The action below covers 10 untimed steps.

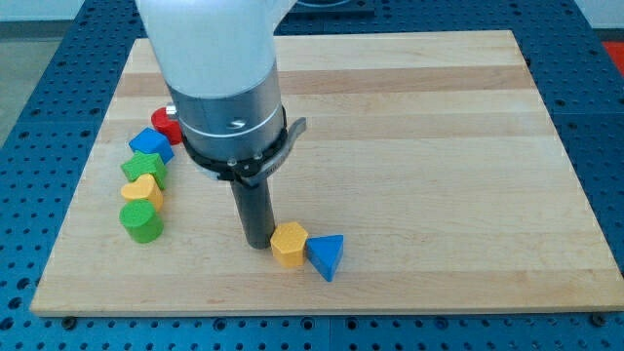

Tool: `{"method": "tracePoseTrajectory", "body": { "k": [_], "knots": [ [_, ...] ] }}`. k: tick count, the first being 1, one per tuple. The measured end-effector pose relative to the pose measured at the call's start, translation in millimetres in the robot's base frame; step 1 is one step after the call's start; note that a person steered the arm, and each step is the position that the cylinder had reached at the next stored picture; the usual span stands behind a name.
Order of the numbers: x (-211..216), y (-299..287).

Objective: Place the green circle on top of the blue triangle

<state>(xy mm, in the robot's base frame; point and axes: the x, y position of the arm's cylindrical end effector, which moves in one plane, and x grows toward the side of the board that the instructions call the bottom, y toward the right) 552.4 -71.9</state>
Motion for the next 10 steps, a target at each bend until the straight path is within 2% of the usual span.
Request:
{"method": "tracePoseTrajectory", "body": {
  "k": [5,7,8,9,10],
  "knots": [
    [1.1,29.8],
    [28.8,-74.7],
    [29.3,-155.0],
    [23.1,-206.9],
    [-2.4,-199.5]
  ]
}}
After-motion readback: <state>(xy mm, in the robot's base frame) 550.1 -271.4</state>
